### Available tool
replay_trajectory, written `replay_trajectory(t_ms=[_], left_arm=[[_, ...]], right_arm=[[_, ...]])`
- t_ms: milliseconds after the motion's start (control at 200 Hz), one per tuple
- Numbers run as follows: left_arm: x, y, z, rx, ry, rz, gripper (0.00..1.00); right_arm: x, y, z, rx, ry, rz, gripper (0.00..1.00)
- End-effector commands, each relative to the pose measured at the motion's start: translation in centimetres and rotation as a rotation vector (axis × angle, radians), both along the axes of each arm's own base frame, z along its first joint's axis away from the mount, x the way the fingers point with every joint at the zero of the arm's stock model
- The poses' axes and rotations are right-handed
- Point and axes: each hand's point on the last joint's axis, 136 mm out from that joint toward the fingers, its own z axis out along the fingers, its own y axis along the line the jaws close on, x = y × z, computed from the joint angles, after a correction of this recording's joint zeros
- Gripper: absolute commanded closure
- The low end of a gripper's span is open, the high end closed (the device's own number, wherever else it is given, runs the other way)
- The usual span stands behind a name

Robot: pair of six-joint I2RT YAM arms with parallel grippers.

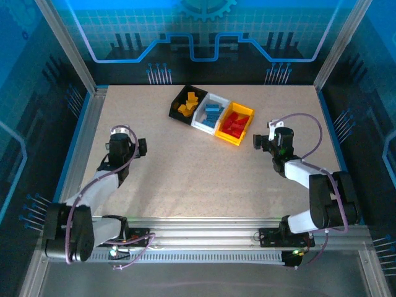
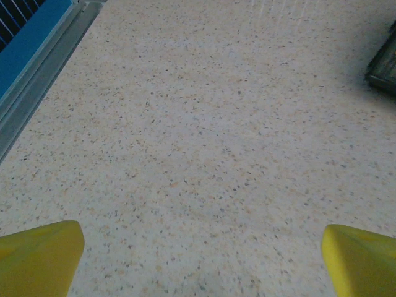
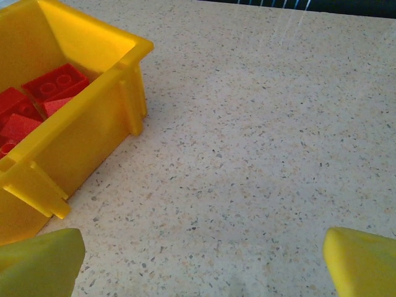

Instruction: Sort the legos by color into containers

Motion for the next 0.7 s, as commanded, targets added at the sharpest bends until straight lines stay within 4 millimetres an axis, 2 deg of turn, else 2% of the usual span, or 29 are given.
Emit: replay_trajectory(t_ms=[0, 255, 345, 465, 580, 610, 695], left_arm=[[2.8, 0.0, 1.5, 0.007, -0.101, -0.017, 0.01], [5.8, -1.5, -0.6, -0.025, -0.110, -0.097, 0.01], [6.1, -1.7, -1.5, -0.027, -0.101, -0.109, 0.01], [5.5, -2.6, -1.8, -0.045, -0.137, -0.170, 0.01], [4.0, -3.2, -2.1, -0.081, -0.239, -0.231, 0.01], [3.9, -2.8, -1.9, -0.084, -0.288, -0.228, 0.01], [3.6, -1.1, -1.9, -0.094, -0.286, -0.125, 0.01]], right_arm=[[0.4, -0.6, 0.2, 0.003, -0.036, -0.021, 0.00], [0.7, -0.4, -0.1, 0.006, -0.029, -0.005, 0.00], [0.9, -0.5, -0.3, 0.005, -0.023, -0.009, 0.00], [1.1, -0.3, -0.5, 0.002, -0.019, -0.002, 0.00], [0.7, 0.4, -0.3, 0.004, -0.043, 0.044, 0.00], [0.5, 0.8, -0.2, 0.003, -0.056, 0.071, 0.00], [-0.1, 1.7, 0.5, -0.005, -0.096, 0.121, 0.00]])
